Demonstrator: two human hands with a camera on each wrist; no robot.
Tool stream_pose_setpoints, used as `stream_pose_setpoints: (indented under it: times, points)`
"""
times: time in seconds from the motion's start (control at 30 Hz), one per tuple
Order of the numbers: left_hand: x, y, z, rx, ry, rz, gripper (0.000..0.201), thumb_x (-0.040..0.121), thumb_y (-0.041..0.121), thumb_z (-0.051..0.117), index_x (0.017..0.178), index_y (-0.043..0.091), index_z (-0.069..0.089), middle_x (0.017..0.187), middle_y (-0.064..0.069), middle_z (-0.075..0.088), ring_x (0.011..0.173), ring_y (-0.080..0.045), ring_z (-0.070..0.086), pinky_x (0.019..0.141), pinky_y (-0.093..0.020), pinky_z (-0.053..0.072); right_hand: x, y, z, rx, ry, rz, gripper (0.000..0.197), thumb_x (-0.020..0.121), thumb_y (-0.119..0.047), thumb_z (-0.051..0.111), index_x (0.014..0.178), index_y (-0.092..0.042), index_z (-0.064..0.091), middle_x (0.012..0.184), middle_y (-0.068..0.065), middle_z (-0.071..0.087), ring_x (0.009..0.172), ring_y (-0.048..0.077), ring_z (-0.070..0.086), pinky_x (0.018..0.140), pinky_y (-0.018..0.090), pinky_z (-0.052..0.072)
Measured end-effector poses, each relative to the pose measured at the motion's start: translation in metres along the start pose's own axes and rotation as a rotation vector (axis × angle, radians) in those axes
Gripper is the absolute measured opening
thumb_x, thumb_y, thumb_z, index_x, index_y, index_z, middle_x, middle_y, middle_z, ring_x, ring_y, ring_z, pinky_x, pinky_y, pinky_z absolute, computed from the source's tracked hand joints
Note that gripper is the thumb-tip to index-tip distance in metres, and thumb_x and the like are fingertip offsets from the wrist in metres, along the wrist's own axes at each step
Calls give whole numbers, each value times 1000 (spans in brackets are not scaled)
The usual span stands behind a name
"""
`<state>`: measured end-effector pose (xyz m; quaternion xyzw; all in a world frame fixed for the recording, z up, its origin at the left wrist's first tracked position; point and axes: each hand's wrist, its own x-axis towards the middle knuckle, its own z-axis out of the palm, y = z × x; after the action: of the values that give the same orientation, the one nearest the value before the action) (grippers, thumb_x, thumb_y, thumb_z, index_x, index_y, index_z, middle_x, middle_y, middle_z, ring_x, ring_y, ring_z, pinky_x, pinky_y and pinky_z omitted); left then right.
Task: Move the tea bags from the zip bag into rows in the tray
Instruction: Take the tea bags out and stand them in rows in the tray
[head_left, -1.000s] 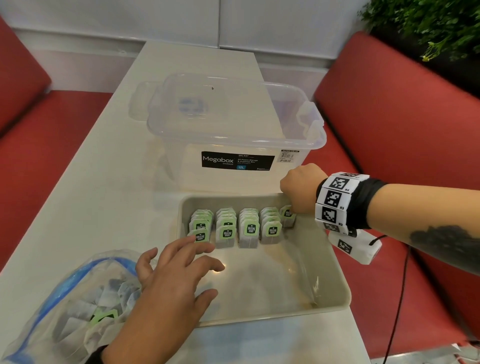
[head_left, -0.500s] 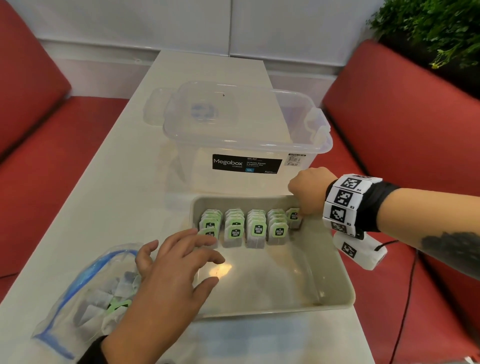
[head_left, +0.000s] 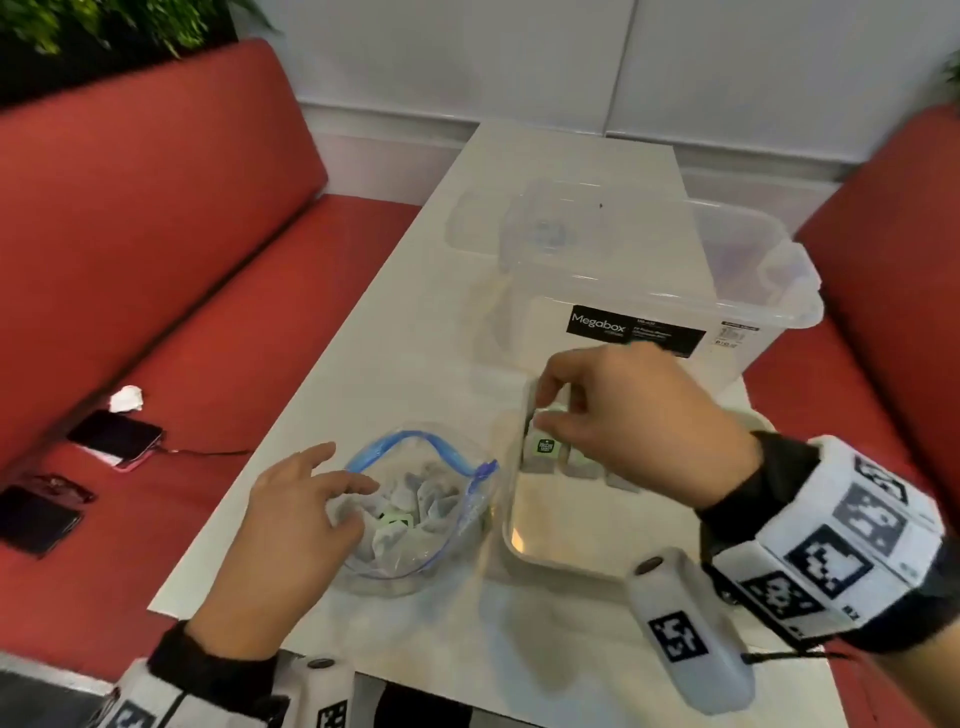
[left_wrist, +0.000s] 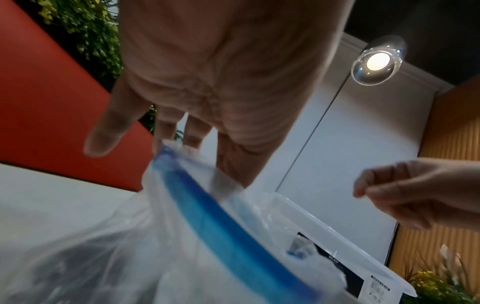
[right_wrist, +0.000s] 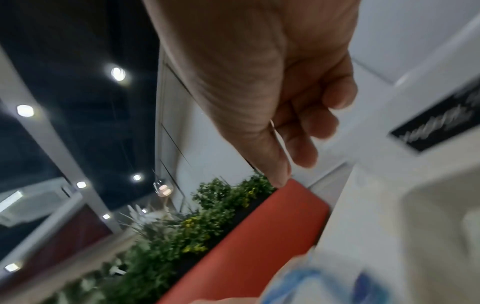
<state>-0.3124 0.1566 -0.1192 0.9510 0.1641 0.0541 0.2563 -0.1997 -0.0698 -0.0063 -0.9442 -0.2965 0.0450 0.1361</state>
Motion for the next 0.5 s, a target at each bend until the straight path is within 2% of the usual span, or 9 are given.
stream_pose_setpoints:
  times: [0.07, 0.13, 0.2, 0.27, 0.3, 0.4, 0.5]
  points:
    - [-5, -5, 7, 2, -59, -30, 46, 76, 10, 68, 119, 25, 62, 139, -5, 45, 122, -21, 46, 98, -17, 26, 1, -35, 27, 131, -43, -73, 14, 86, -26, 57, 94, -31, 67, 84, -6, 67, 82, 16, 59, 73, 28, 45]
    - [-9, -4, 12, -30, -79, -28, 61, 76, 6, 66, 133, 17, 49, 138, -3, 44, 122, -16, 45, 87, -6, 21, 7, -59, 59, 154, -127, -144, 27, 88, -13, 51, 105, -24, 69, 102, 2, 69, 96, 21, 61, 82, 29, 45]
    - [-13, -1, 13, -69, -51, -7, 69, 73, 2, 67, 137, 15, 43, 138, -3, 43, 121, -14, 44, 88, -6, 19, 20, -75, 90, 79, -245, -165, 29, 90, -4, 47, 112, -10, 66, 110, 11, 66, 106, 27, 59, 87, 33, 43]
    - [-17, -1, 14, -72, -36, 10, 74, 72, 0, 69, 138, 15, 42, 139, -2, 41, 123, -14, 42, 91, -6, 19, 30, -85, 111, -18, -435, -127, 21, 94, -2, 43, 102, 4, 62, 103, 21, 59, 117, 30, 52, 94, 32, 37]
    - [-18, -3, 15, -62, -26, 21, 74, 71, 0, 70, 138, 15, 42, 139, -2, 41, 123, -14, 42, 93, -7, 19, 34, -88, 117, -76, -509, -116, 19, 96, -3, 42, 100, 6, 59, 102, 24, 57, 122, 29, 49, 97, 31, 34]
    - [-24, -8, 18, -49, -2, 50, 74, 70, -2, 68, 137, 17, 43, 139, 0, 42, 122, -15, 43, 96, -12, 23, 39, -90, 127, -193, -555, -95, 31, 96, -8, 45, 125, 4, 51, 131, 20, 51, 124, 30, 47, 97, 35, 38]
    - [-27, -14, 20, -60, -11, 52, 75, 70, -1, 67, 138, 20, 42, 140, 2, 40, 122, -17, 43, 97, -17, 28, 41, -93, 133, -252, -634, -102, 40, 96, -15, 47, 133, 2, 44, 137, 18, 46, 126, 30, 45, 100, 38, 38]
